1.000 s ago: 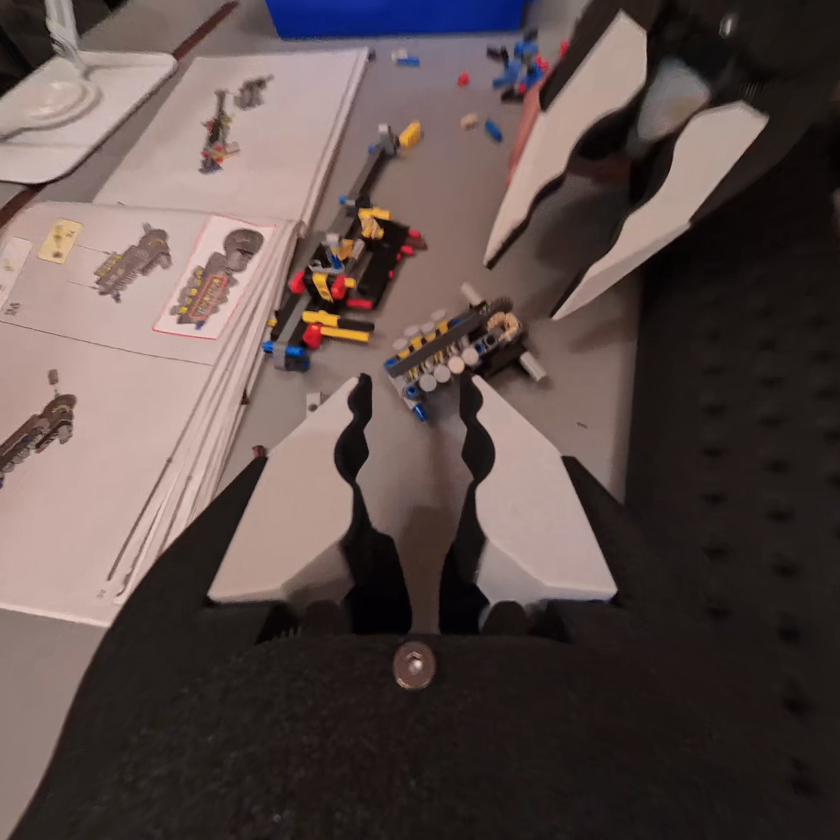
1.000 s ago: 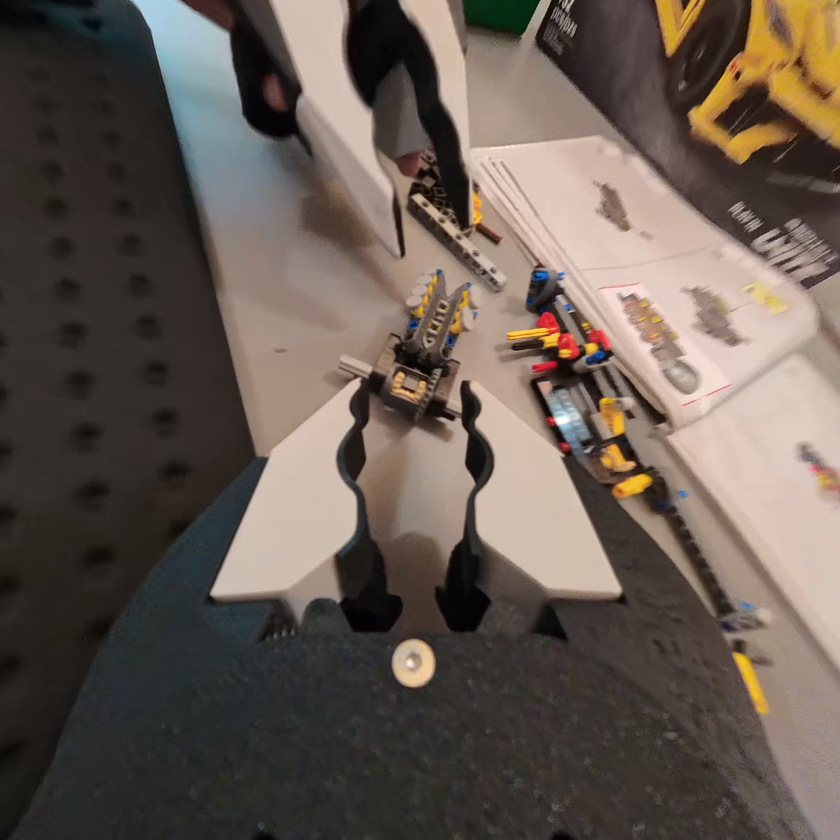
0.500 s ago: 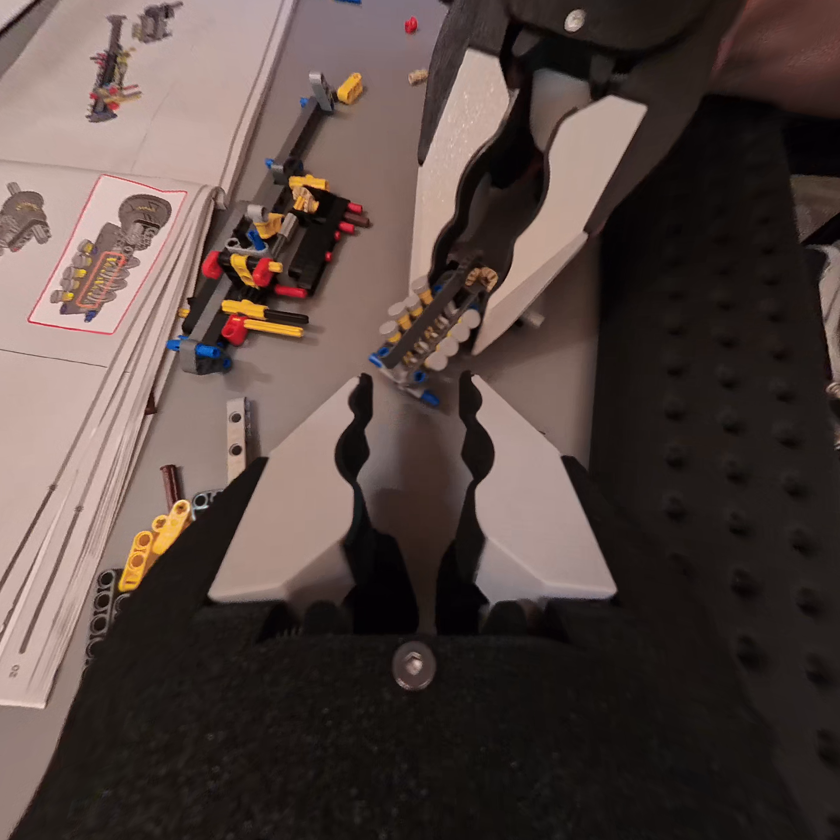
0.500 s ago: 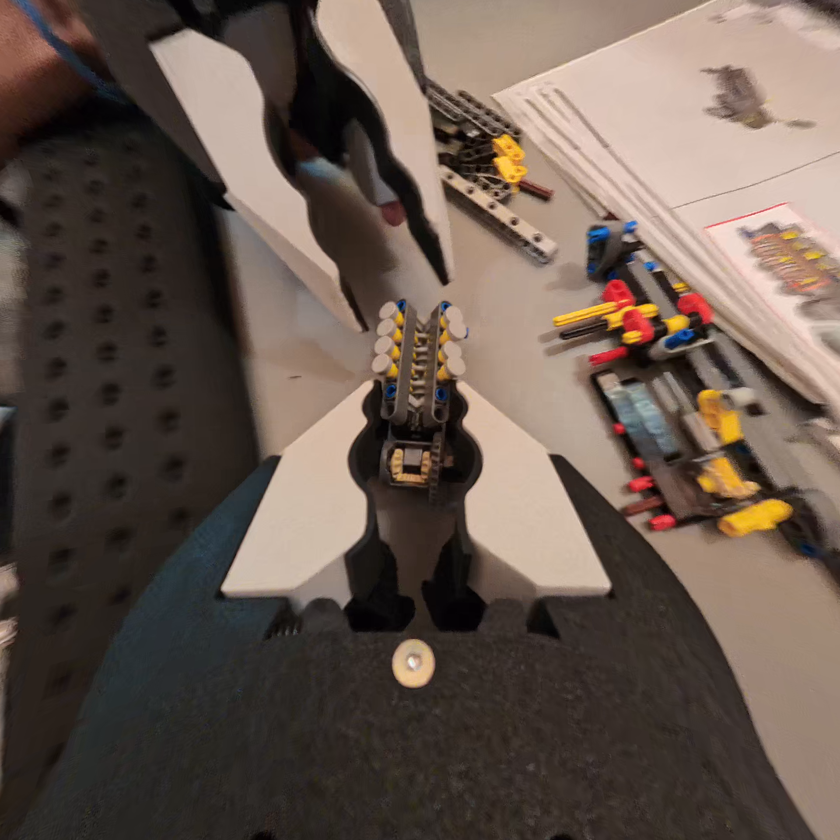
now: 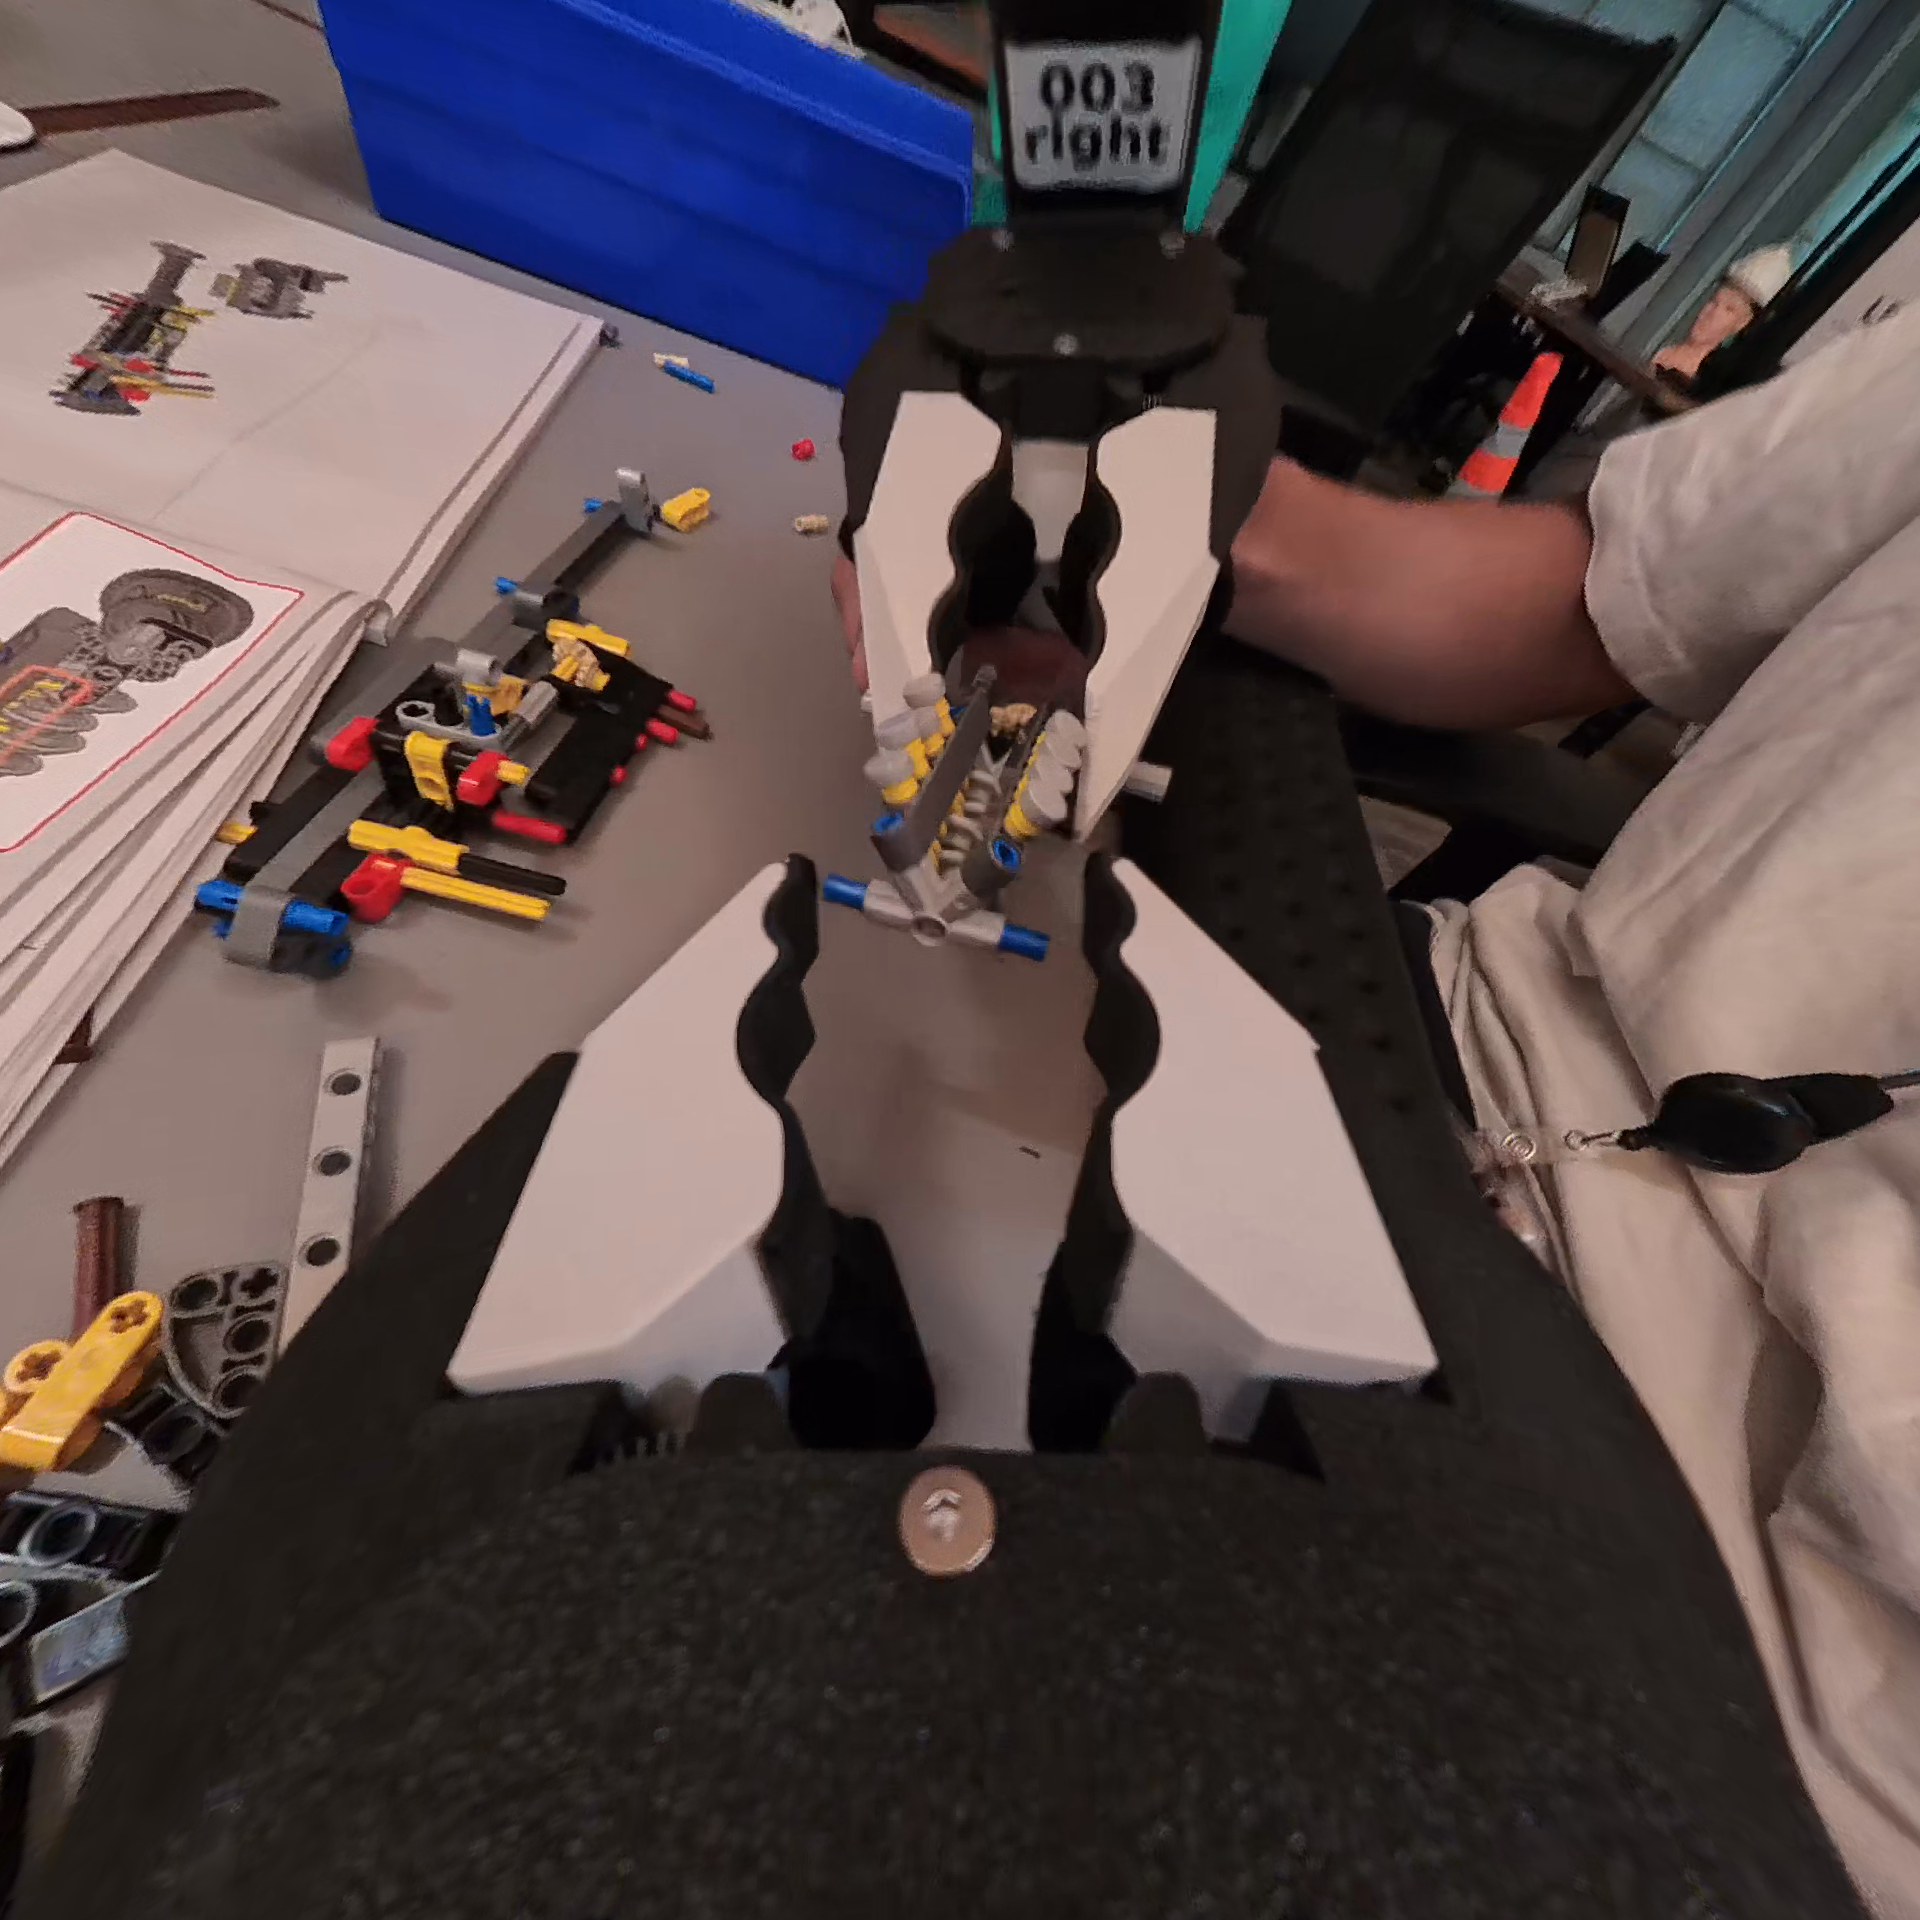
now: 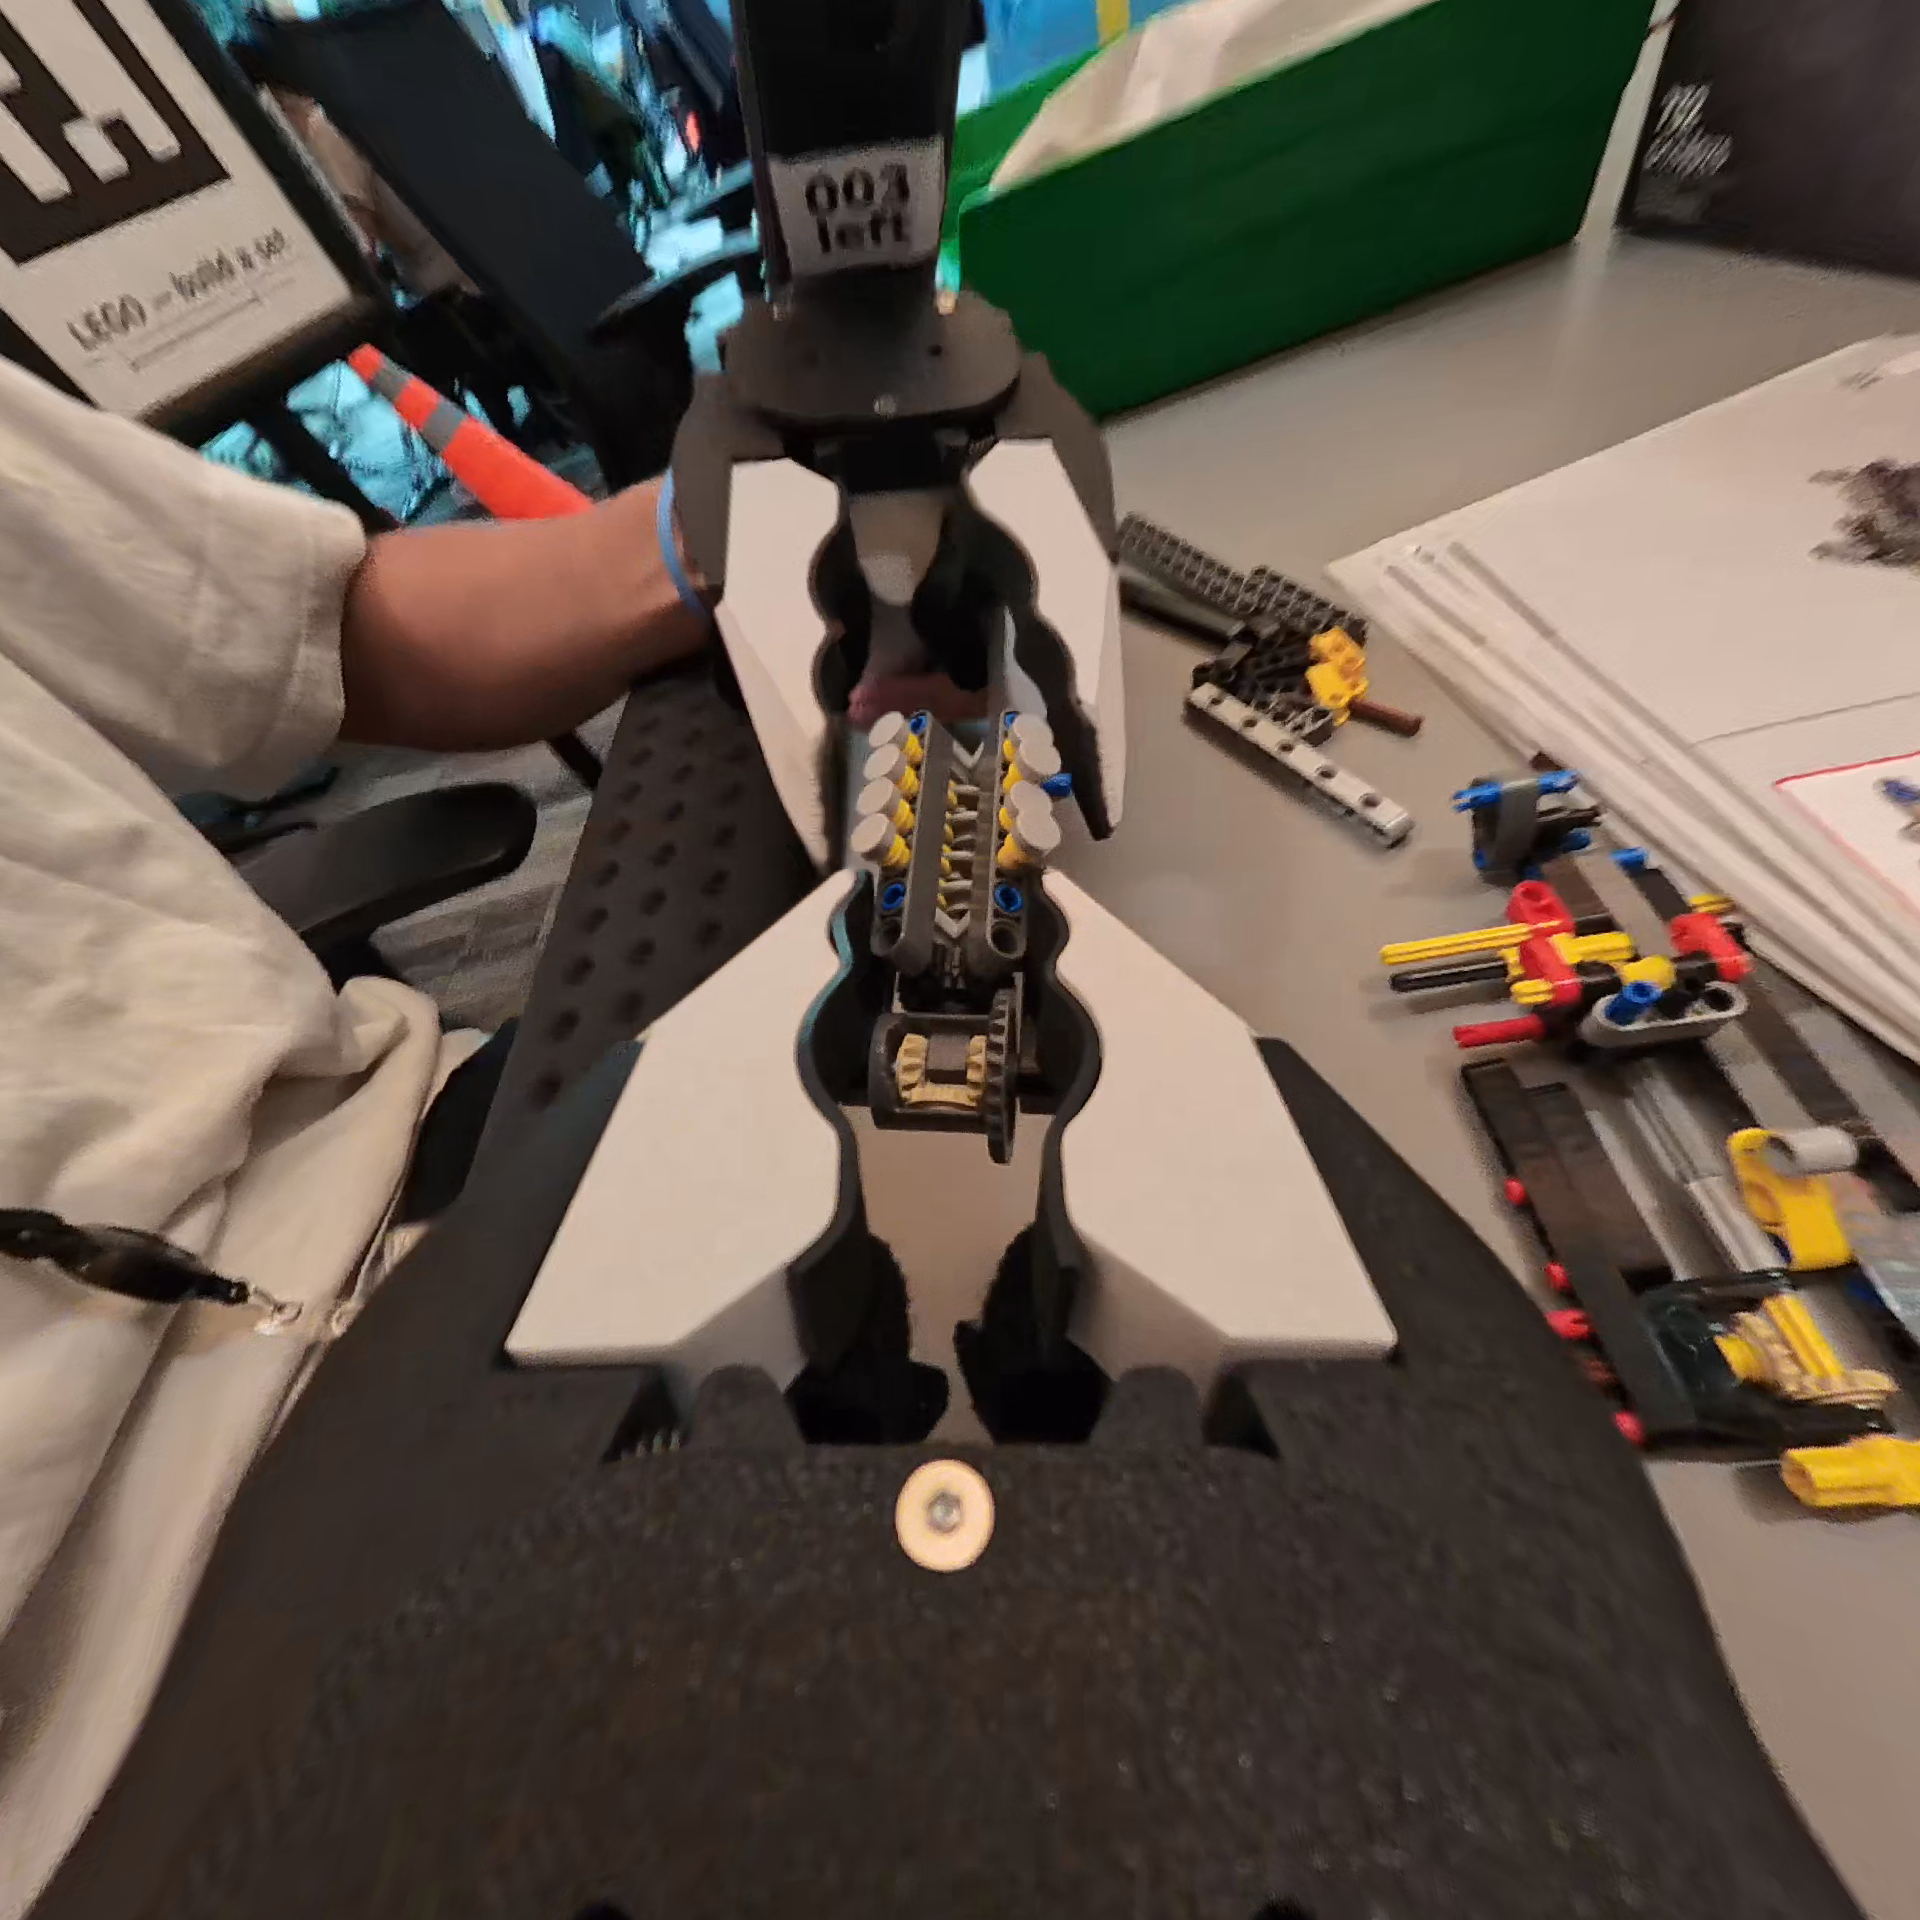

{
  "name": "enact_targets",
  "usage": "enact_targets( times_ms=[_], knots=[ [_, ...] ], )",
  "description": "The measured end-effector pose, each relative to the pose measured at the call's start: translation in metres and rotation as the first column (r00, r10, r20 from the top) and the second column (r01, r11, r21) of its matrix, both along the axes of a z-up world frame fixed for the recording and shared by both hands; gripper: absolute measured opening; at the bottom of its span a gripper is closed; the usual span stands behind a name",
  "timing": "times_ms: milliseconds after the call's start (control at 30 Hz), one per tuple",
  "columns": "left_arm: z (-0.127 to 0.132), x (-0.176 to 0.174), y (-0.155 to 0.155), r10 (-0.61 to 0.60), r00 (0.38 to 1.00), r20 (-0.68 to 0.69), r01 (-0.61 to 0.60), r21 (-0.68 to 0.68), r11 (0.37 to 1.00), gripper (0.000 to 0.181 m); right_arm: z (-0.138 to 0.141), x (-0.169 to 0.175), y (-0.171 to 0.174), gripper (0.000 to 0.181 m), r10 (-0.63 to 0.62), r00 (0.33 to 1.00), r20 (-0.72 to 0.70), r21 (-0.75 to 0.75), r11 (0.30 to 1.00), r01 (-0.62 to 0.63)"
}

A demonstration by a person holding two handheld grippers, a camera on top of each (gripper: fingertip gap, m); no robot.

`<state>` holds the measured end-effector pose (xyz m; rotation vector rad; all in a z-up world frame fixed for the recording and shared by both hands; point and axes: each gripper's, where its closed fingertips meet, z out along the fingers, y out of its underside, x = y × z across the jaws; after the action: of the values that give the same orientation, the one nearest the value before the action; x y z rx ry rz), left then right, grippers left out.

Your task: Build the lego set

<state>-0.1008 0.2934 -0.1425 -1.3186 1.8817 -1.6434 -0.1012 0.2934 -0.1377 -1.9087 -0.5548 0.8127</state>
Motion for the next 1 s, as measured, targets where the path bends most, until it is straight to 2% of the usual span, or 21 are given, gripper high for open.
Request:
enact_targets(
  times_ms=[67,167,267,333,433,533,700,800,900,1000],
  knots=[
    [0.011,0.001,0.005,0.034,0.999,0.027,-0.032,-0.069,0.997,0.058,0.008,0.008,0.005,0.027,-0.054,0.997,-0.052,0.015,0.998,0.055],
    [0.026,0.007,0.015,0.102,0.994,0.047,-0.091,-0.193,0.977,0.056,0.019,0.022,0.013,0.028,-0.137,0.977,-0.165,0.003,0.990,0.139],
    [0.035,0.020,0.019,0.168,0.986,0.020,-0.150,-0.346,0.926,0.049,0.044,0.024,0.013,0.027,-0.140,0.940,-0.311,0.051,0.985,0.163],
    [0.050,0.026,0.020,0.210,0.975,0.072,-0.159,-0.437,0.885,0.047,0.055,0.024,0.015,0.027,-0.137,0.903,-0.408,0.048,0.984,0.171],
    [0.067,0.031,0.018,0.244,0.960,0.137,-0.140,-0.520,0.842,0.040,0.063,0.024,0.017,0.027,-0.140,0.871,-0.470,0.050,0.982,0.184],
    [0.072,0.034,0.015,0.246,0.955,0.166,-0.124,-0.532,0.838,0.020,0.060,0.022,0.018,0.027,-0.157,0.888,-0.432,0.052,0.979,0.198],
    [0.078,0.035,0.012,0.237,0.951,0.197,-0.080,-0.583,0.808,0.018,0.068,0.026,0.015,0.029,-0.149,0.888,-0.436,0.070,0.978,0.199],
    [0.086,0.034,0.019,0.258,0.940,0.222,-0.061,-0.636,0.769,0.017,0.073,0.035,0.009,0.034,-0.170,0.910,-0.377,0.161,0.956,0.245],
    [0.087,0.033,0.039,0.317,0.927,0.200,-0.093,-0.697,0.711,0.017,0.082,0.049,-0.003,0.041,-0.222,0.922,-0.318,0.295,0.901,0.318],
    [0.086,0.031,0.054,0.369,0.912,0.179,-0.129,-0.730,0.672,0.017,0.080,0.047,-0.010,0.036,-0.303,0.945,-0.126,0.452,0.830,0.326]
  ],
)
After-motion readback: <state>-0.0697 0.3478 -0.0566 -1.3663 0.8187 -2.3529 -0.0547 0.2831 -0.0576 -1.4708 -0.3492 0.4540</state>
